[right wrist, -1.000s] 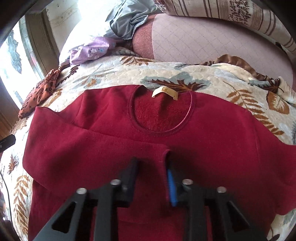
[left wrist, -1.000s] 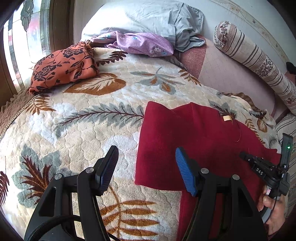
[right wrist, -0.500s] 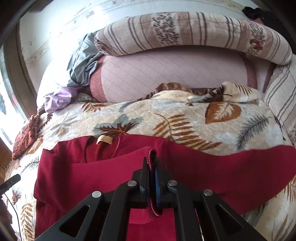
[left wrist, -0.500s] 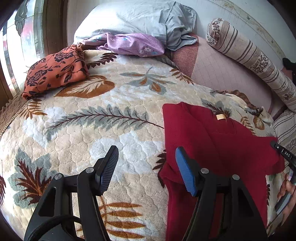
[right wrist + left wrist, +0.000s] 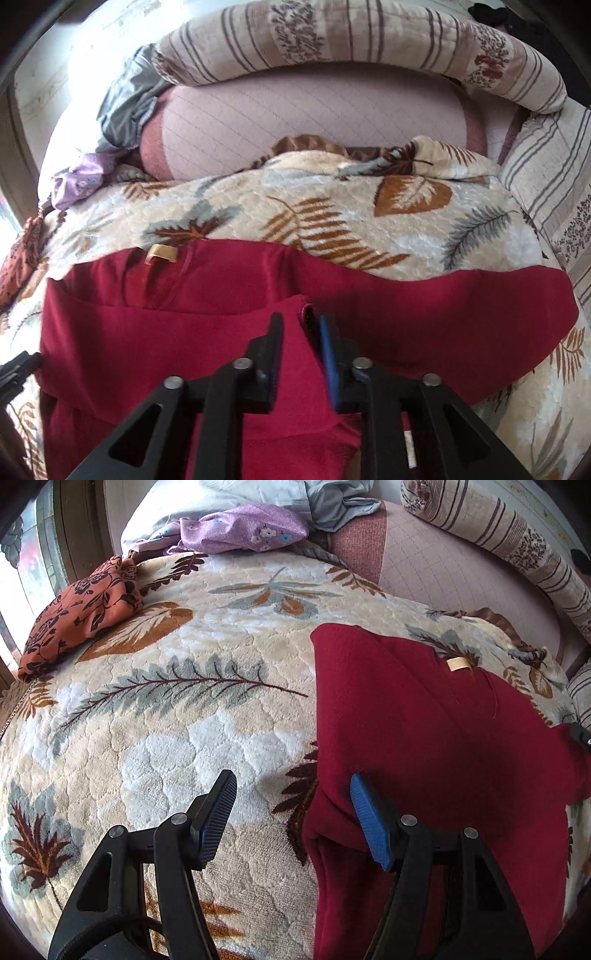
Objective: Fold small clothes
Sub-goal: 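Grasp the sweater's side edge with the right gripper, then fold the gripped side edge over the sweater body with the right gripper, release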
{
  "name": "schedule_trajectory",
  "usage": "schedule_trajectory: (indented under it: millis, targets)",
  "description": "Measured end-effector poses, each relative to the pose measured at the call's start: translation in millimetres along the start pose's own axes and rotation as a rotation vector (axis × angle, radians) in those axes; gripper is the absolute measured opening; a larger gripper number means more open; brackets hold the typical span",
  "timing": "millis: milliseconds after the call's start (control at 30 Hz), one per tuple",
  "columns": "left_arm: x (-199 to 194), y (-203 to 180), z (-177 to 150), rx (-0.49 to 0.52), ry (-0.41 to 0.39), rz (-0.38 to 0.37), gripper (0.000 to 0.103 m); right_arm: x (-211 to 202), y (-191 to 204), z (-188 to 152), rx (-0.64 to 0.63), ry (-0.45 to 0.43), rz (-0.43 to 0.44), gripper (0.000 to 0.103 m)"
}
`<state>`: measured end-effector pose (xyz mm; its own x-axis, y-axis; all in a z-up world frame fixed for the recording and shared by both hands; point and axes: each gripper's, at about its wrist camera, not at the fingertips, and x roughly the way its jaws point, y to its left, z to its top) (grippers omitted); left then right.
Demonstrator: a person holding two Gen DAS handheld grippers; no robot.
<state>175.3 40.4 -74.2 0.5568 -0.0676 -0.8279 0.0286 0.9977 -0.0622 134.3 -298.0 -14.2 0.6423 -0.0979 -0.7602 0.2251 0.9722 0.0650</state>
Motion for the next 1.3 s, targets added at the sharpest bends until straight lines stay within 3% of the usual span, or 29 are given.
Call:
schedule_trajectory:
  millis: [67, 200, 300, 433, 467, 500, 533, 567, 633, 867, 933, 1000, 1200, 1233, 1300]
  targets:
    - [4, 4, -1, -0.023, 0.002, -0.019, 0.064, -9, 29, 3, -0.047, -0.036, 0.123, 0.065]
    - [6, 8, -3, -0.041, -0.003, -0.034, 0.066, 4, 109, 4, -0.251, -0.009, 0.285, 0.065]
    - [6, 10, -3, -0.044, -0.005, -0.042, 0.069, 29, 161, -3, -0.445, -0.013, 0.240, 0.065]
    - [7, 12, -3, -0.046, -0.012, -0.056, 0.070, 61, 184, -10, -0.586, 0.034, 0.210, 0.065]
    - [7, 11, -4, -0.043, -0.016, -0.052, 0.070, 69, 185, -12, -0.608, 0.055, 0.202, 0.059]
    - [8, 11, -4, -0.040, -0.018, -0.051, 0.070, 79, 185, -14, -0.621, 0.090, 0.215, 0.046]
    - [8, 11, -4, -0.039, -0.020, -0.051, 0.071, 84, 184, -15, -0.620, 0.118, 0.247, 0.042]
    - [8, 11, -4, -0.037, -0.020, -0.052, 0.071, 82, 183, -16, -0.612, 0.109, 0.263, 0.032]
    - [9, 12, -2, -0.040, -0.016, -0.057, 0.071, 79, 185, -17, -0.644, 0.102, 0.240, 0.004]
    - [11, 12, -1, -0.043, -0.018, -0.052, 0.072, 74, 179, -4, -0.581, 0.028, 0.141, 0.000]
    - [11, 11, -1, -0.041, -0.017, -0.051, 0.072, 85, 173, 1, -0.526, 0.058, 0.104, 0.000]
    - [11, 11, -1, -0.042, -0.017, -0.051, 0.072, 89, 164, 2, -0.470, 0.100, 0.161, 0.000]
    - [11, 10, -2, -0.035, -0.020, -0.037, 0.072, 50, 174, 6, -0.399, 0.066, 0.351, 0.004]
    - [11, 10, -2, -0.037, -0.019, -0.039, 0.072, 48, 181, 6, -0.400, 0.070, 0.381, 0.011]
    - [11, 11, -2, -0.041, -0.016, -0.045, 0.072, 47, 201, 3, -0.419, 0.083, 0.429, 0.050]
